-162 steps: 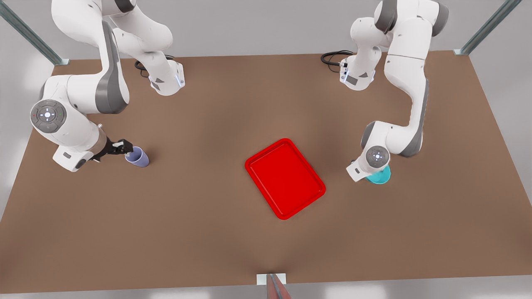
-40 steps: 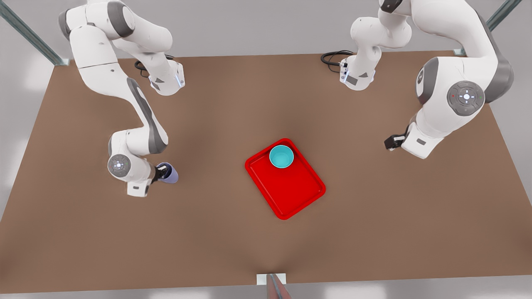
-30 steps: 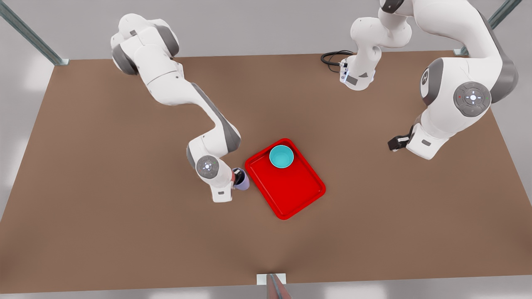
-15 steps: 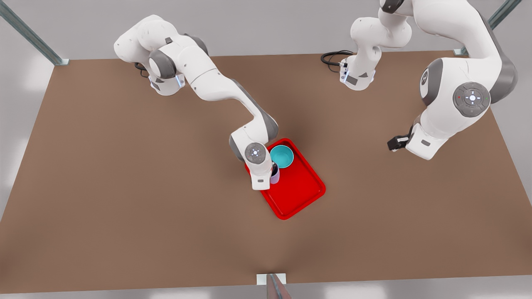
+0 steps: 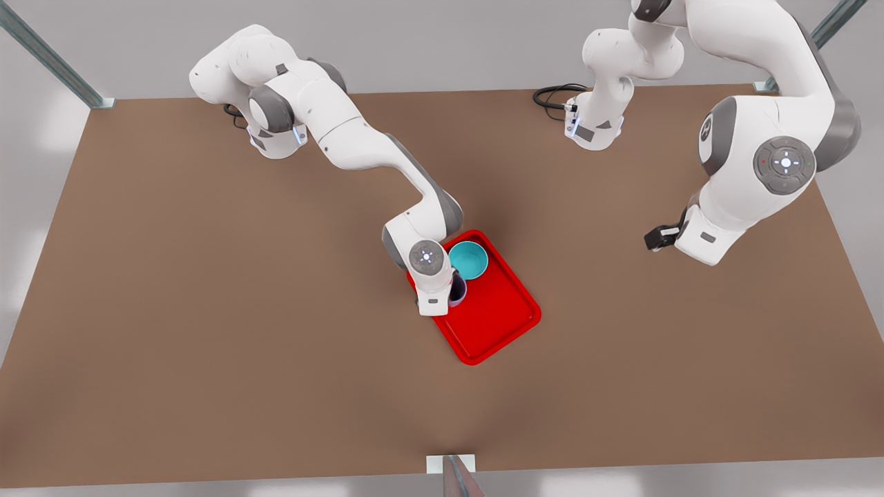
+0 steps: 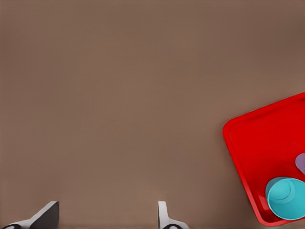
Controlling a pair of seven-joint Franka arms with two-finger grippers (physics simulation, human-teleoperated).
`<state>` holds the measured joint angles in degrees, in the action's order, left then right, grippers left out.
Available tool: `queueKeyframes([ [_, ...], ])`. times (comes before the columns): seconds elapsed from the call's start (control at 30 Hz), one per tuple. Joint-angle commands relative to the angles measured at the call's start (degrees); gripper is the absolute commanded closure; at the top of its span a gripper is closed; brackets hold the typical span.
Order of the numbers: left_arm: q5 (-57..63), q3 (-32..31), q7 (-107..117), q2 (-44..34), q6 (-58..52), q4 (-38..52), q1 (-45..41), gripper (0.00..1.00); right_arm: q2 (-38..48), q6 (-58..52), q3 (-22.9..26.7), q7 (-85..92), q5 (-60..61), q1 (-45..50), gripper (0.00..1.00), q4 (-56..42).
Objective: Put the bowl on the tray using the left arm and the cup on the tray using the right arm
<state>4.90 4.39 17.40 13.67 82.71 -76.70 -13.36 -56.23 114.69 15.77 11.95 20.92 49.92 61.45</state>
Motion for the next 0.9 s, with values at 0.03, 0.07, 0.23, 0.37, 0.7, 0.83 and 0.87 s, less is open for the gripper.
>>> queueKeyframes([
  [0.03,0.0,0.0,0.0,-0.1,0.0,0.0,0.0,0.00,0.1,0.1,0.0,0.0,0.0,0.0,0.07,0.0],
  [0.07,0.0,0.0,0.0,-0.1,0.0,0.0,0.0,0.00,0.1,0.2,0.0,0.0,0.0,0.0,0.00,0.0],
  [0.23,0.0,0.0,0.0,-0.1,0.0,0.0,0.0,0.00,1.5,-1.3,-0.1,0.0,0.3,-0.2,0.00,0.1],
  [0.37,-0.1,-0.1,-0.1,-0.1,0.0,0.0,0.0,0.00,6.2,-4.7,0.0,0.2,1.1,-1.0,0.00,0.6],
  [0.7,-3.8,-0.1,-3.1,0.3,3.0,-0.1,1.8,0.00,45.6,-26.7,-17.1,0.4,-28.1,-37.9,0.00,18.7],
  [0.83,-3.7,0.0,-14.2,-0.3,1.7,-0.5,8.1,0.00,47.3,-26.6,-17.4,-0.4,-28.4,-38.0,0.00,20.0],
  [0.87,-3.7,0.0,-14.2,-0.3,1.7,-0.4,8.5,0.00,47.3,-26.6,-17.4,-0.4,-28.4,-38.0,0.00,20.1],
])
